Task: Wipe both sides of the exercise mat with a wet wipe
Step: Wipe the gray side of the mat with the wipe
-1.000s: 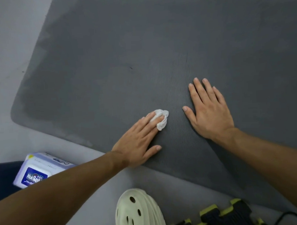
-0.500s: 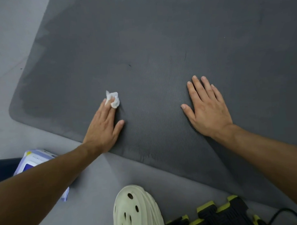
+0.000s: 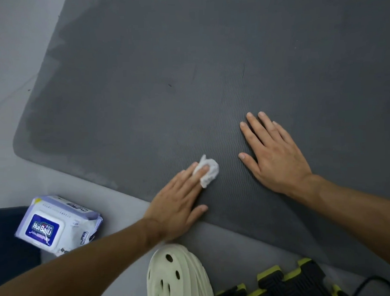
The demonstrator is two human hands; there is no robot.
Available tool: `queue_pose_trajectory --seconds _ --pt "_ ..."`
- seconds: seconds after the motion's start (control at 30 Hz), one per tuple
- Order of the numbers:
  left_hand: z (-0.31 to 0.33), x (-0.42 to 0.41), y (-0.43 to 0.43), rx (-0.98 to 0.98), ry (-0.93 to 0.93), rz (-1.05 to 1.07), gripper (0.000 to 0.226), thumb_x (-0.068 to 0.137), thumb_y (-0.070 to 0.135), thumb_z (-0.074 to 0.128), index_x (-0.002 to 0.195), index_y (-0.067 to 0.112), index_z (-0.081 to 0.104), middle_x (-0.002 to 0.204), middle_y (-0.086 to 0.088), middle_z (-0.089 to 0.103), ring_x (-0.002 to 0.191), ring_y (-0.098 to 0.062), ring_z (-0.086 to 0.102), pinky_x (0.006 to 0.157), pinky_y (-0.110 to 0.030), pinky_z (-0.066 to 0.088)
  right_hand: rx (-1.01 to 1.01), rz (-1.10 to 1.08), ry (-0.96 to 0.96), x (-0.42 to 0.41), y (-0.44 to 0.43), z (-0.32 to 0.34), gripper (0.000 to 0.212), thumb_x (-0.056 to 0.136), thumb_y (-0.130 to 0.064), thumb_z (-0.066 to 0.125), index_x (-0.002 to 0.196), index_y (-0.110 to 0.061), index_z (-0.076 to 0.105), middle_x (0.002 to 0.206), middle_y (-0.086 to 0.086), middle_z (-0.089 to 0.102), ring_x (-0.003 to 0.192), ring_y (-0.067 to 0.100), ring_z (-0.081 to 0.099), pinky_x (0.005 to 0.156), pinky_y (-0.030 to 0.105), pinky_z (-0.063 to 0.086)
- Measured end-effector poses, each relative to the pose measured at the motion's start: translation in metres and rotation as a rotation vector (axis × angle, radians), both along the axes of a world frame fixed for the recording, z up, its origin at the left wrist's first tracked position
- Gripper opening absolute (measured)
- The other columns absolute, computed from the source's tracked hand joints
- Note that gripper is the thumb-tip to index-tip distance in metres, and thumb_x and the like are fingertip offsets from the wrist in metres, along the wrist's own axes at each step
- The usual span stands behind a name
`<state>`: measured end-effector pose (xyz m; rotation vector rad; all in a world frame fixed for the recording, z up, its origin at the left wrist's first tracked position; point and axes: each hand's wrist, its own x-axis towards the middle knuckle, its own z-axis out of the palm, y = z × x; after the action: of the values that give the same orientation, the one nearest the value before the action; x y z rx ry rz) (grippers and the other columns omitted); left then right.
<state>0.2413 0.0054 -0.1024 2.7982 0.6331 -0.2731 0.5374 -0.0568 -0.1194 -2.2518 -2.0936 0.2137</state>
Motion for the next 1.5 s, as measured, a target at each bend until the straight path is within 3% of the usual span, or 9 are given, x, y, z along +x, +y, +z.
queue_pose_trajectory --seconds 0.17,0.3,0.4,0.6,0.73,0.8,1.0,1.3,1.5 --pt "-0.002 -0.037 0.047 0.094 0.044 0.226 0.072 0.107 0.052 0.03 0.163 0.007 0.02 0.169 -0.01 0.024 0.159 -0.022 0.011 0.127 -0.044 0.019 0.021 0.014 0.009 0.005 0.002 0.0 0.074 0.107 -0.06 0.022 0.165 -0.014 0.025 0.173 0.008 0.019 0.16 0.027 0.012 0.129 0.045 0.016" --pt "-0.001 -0.057 0.065 0.122 0.039 0.429 0.073 0.106 0.053 0.03 0.164 0.01 0.02 0.168 -0.008 0.027 0.159 -0.021 0.012 0.129 -0.04 0.014 0.022 0.016 0.012 0.007 0.002 -0.001 0.074 0.106 -0.062 0.023 0.165 -0.016 0.025 0.173 0.008 0.018 0.16 0.026 0.012 0.129 0.044 0.017" --pt "0.001 -0.061 0.064 0.103 -0.001 0.535 0.078 0.104 0.056 0.033 0.164 0.008 0.017 0.168 -0.009 0.024 0.159 -0.024 0.012 0.128 -0.045 0.017 0.03 0.018 0.02 0.011 0.002 0.0 0.074 0.106 -0.062 0.024 0.165 -0.017 0.026 0.173 0.009 0.018 0.16 0.025 0.013 0.129 0.044 0.018" --pt "0.009 -0.023 0.019 -0.083 -0.008 0.205 0.085 0.102 0.06 0.041 0.164 0.007 0.015 0.173 -0.005 0.005 0.16 -0.032 0.001 0.124 -0.059 0.023 0.03 0.015 0.028 0.012 0.002 -0.003 0.073 0.106 -0.061 0.024 0.165 -0.017 0.025 0.173 0.009 0.017 0.16 0.024 0.013 0.129 0.044 0.018" --pt "0.015 0.003 -0.008 -0.123 0.06 -0.182 0.081 0.104 0.06 0.037 0.165 0.011 0.013 0.174 -0.006 0.003 0.16 -0.027 -0.006 0.13 -0.048 0.008 0.031 0.014 0.031 0.013 0.002 -0.003 0.073 0.106 -0.061 0.025 0.165 -0.018 0.026 0.173 0.008 0.017 0.16 0.024 0.013 0.129 0.044 0.018" --pt "0.015 0.004 -0.013 -0.118 0.119 -0.31 0.078 0.106 0.06 0.034 0.165 0.011 0.015 0.174 -0.003 0.004 0.16 -0.023 -0.008 0.13 -0.046 0.009 0.026 0.018 0.031 0.014 0.002 -0.003 0.072 0.106 -0.061 0.024 0.165 -0.018 0.025 0.173 0.007 0.016 0.161 0.023 0.012 0.129 0.044 0.018" --pt "0.018 -0.045 0.026 -0.019 0.144 -0.308 0.07 0.108 0.054 0.033 0.161 0.008 0.029 0.173 -0.003 0.014 0.16 -0.024 0.006 0.127 -0.042 0.016 0.024 0.03 0.036 0.014 0.0 -0.002 0.071 0.107 -0.059 0.023 0.165 -0.016 0.025 0.173 0.008 0.016 0.161 0.024 0.012 0.129 0.045 0.019" --pt "0.022 -0.088 0.061 0.042 0.094 0.133 0.073 0.106 0.05 0.04 0.162 0.007 0.024 0.172 -0.003 0.017 0.159 -0.024 0.014 0.122 -0.05 0.029 0.023 0.053 0.012 0.0 -0.003 -0.003 0.074 0.107 -0.058 0.026 0.164 -0.012 0.026 0.173 0.007 0.02 0.161 0.027 0.011 0.129 0.047 0.019" --pt "0.019 -0.058 0.024 -0.047 0.102 -0.209 0.077 0.106 0.057 0.032 0.16 0.003 0.028 0.172 -0.009 0.015 0.16 -0.027 0.008 0.127 -0.045 0.016 0.029 0.05 0.003 0.0 -0.004 -0.003 0.074 0.106 -0.058 0.025 0.164 -0.011 0.027 0.172 0.007 0.02 0.161 0.028 0.012 0.128 0.048 0.02"
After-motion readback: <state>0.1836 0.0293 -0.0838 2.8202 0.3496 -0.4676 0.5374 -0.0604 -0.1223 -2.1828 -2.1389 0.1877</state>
